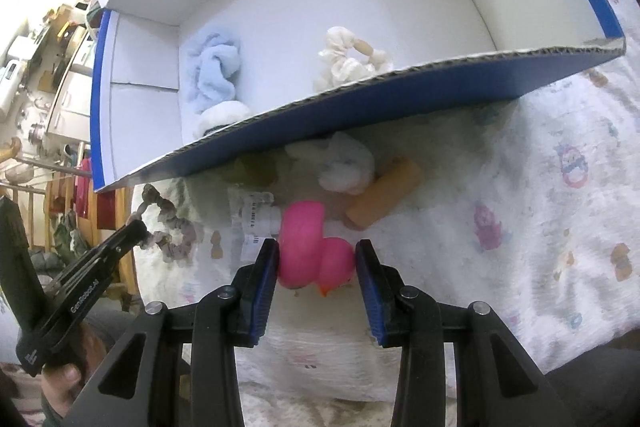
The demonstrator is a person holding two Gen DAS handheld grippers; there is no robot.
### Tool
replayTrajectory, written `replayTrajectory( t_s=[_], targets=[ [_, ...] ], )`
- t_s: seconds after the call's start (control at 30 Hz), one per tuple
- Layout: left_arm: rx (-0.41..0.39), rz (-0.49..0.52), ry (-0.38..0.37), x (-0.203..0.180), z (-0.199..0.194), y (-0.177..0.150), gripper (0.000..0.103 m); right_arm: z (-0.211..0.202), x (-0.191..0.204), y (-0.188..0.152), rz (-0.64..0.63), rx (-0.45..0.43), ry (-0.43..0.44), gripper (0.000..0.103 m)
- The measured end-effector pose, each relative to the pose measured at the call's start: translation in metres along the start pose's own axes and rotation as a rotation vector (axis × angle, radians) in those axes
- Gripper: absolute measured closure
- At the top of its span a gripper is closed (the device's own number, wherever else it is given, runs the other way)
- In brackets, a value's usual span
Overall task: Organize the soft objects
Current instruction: 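Grasp the beige patterned scrunchie with the left tool while the right tool grasps the pink duck, then carry the beige scrunchie and pink duck over the box with both tools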
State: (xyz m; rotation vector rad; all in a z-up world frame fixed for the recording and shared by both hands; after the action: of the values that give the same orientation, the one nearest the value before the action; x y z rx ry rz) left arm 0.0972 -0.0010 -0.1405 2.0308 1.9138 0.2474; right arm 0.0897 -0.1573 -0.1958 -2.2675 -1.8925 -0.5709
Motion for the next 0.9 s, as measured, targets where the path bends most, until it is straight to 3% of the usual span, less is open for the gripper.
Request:
replayTrajectory(
  t_s=[0.5,0.53,0.7,0.77,0.9],
  targets=[
    [-0.061,-0.029,0.045,0.009,-0.02,-0.002,0.098,-0.025,-0.01,-0.008,-0.029,-0.046,0.038,0.064],
    [-0.072,-0.031,0.047,0.009,-0.024,-0.002,0.098,-0.027,-0.009,-0.009,-0.029,-0.05,0.047,0.081],
    [-0.141,-0.025,0.061,0.008,-0.047,-0.002,0.098,-0.04,-0.011,-0.009,-0.034,-0.078,0.048,0.084],
    [-0.158,-0.019,0.069,0.008,-0.053,-0.001,0.098,-0.037,-0.012,-0.007,-0.03,-0.071,0.046,0.1],
    [-0.156,-0.026,0.079,0.009,-0.05,0.001,0.098,-0.033,-0.013,-0.004,-0.018,-0.061,0.055,0.101]
  ],
)
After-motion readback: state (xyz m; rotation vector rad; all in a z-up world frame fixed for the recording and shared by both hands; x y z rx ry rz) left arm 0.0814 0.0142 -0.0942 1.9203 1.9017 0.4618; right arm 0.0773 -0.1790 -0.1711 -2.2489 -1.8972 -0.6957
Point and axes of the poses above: each gripper's, at about its wrist camera, not at the fingertips, and z roughly the way its jaws point, x to its left, y to its top, the point moved 8 cm from there along z, roughly the way its jaws point, and after that the axes turned 6 degrees about -y, right-handed, at the moved point
